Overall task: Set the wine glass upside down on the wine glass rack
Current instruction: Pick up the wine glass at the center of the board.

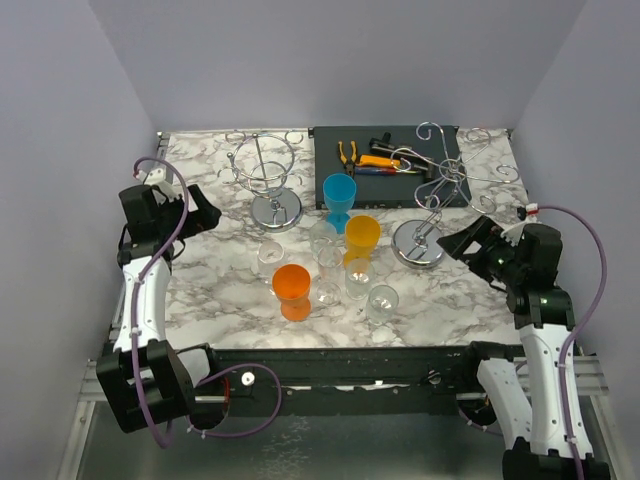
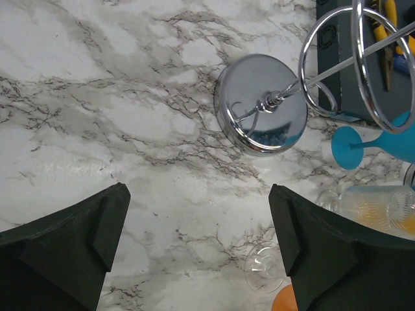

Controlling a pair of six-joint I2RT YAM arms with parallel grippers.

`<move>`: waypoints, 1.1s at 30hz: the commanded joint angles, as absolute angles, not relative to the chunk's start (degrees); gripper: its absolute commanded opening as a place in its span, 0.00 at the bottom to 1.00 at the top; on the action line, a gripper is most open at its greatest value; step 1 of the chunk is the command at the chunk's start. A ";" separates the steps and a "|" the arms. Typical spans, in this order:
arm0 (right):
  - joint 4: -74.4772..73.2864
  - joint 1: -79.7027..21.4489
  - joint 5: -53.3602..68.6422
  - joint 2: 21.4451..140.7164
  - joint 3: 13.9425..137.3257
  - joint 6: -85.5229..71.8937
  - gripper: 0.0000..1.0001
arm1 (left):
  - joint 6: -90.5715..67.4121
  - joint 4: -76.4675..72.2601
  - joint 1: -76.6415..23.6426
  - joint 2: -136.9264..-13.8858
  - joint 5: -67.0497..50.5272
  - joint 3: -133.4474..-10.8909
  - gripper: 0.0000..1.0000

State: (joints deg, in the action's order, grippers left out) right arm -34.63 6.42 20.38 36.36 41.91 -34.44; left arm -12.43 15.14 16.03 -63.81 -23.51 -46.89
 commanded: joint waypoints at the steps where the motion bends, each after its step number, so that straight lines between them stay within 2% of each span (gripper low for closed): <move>1: -46.09 6.06 28.66 37.72 44.29 -33.41 0.91 | -10.37 21.15 16.26 -64.21 -29.35 -50.92 0.99; 7: -47.94 4.43 30.09 38.83 43.34 -31.58 0.92 | -8.07 25.57 16.28 -65.73 -31.46 -54.17 0.99; 10: -46.23 2.97 30.00 41.07 43.03 -31.33 1.00 | -6.91 26.55 16.26 -65.72 -31.23 -55.06 0.99; 12: -44.55 -0.66 27.56 42.62 42.78 -32.43 1.00 | -6.06 27.23 16.26 -65.80 -30.97 -55.75 0.99; 14: -41.80 -9.15 22.74 44.38 42.45 -35.26 1.00 | -5.41 27.83 16.26 -65.96 -30.94 -56.44 0.99; 18: -39.43 -29.25 5.18 51.95 44.61 -40.94 1.00 | -5.06 28.96 16.17 -66.31 -31.27 -57.42 0.99; 19: -39.40 -31.66 3.10 53.59 45.69 -41.49 0.99 | -4.84 29.27 16.17 -66.36 -31.36 -57.63 0.99; 30: -35.95 -37.38 -1.90 56.78 44.69 -41.70 0.72 | -1.75 32.46 16.17 -64.34 -33.13 -58.15 0.99; 33: -38.53 -41.32 -5.15 58.25 45.66 -41.97 0.71 | -0.69 33.97 15.99 -64.51 -34.05 -59.18 0.99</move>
State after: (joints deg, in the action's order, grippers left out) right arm -37.34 -37.30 1.08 56.64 44.47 -41.12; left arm -3.27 30.59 16.01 -65.67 -30.92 -56.58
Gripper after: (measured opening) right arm 0.717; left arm 0.987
